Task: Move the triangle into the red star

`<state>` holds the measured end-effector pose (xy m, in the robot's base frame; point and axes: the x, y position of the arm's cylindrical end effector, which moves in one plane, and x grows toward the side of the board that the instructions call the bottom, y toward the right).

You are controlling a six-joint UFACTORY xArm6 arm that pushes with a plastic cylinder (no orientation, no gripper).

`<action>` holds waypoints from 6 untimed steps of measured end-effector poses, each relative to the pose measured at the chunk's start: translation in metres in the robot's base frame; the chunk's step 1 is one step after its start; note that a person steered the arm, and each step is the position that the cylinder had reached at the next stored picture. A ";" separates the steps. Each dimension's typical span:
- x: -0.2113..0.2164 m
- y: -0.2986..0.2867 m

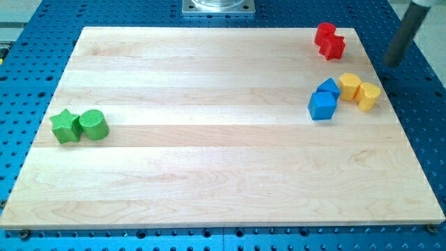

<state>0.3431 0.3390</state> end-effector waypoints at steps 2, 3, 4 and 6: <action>0.130 -0.151; 0.064 -0.156; 0.041 -0.147; 0.008 -0.140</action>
